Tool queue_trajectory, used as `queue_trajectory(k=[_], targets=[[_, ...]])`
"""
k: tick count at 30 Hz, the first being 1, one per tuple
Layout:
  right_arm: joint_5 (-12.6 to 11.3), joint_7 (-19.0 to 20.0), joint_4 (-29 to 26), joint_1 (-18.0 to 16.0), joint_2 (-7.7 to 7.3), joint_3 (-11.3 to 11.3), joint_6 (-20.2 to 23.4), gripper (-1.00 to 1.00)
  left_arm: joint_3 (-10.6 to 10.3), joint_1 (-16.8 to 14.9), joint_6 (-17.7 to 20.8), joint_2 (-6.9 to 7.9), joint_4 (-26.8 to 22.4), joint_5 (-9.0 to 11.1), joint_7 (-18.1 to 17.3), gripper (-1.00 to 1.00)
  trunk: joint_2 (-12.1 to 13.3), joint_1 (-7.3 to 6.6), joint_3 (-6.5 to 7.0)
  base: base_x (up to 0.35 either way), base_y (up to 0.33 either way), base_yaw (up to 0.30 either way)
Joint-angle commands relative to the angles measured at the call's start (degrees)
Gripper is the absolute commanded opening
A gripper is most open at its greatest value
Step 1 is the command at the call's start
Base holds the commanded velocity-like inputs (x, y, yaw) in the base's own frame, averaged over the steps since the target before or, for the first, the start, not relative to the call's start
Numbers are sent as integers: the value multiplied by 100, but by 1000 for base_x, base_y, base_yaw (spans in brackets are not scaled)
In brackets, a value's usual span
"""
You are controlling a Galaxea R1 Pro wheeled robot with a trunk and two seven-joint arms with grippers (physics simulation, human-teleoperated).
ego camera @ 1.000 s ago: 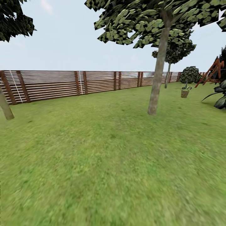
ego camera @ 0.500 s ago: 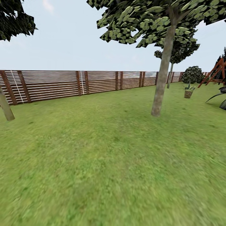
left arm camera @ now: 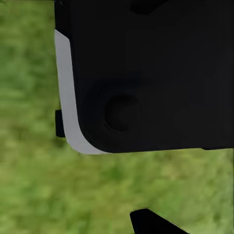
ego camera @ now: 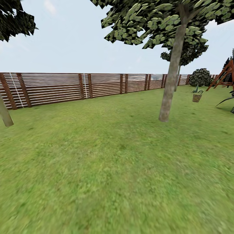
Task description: Take the three Easter eggs out of the wicker basket on the lawn in the garden, then place them on the lawn next to a single tree (choose any tree) so that all three eggs are next to the same tree and none are left in the basket.
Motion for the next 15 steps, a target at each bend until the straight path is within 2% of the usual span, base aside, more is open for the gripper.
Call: queue_trajectory(k=[1, 9, 15], targets=[[-2, 1, -9, 0, 1, -27, 2, 100, -19, -3, -44, 4, 7, -1, -3, 100, -2, 3, -4, 262, 98, 0], [-5, 4, -49, -1, 46, -19, 1, 100, -21, -3, -156, 50, 11, -4, -2, 100, -2, 3, -4, 264, 98, -1], [-3, 10, -60, 0, 54, -17, -2, 100, -24, -3, -196, 134, 6, -5, -2, 100, -2, 3, -4, 266, 134, -105]])
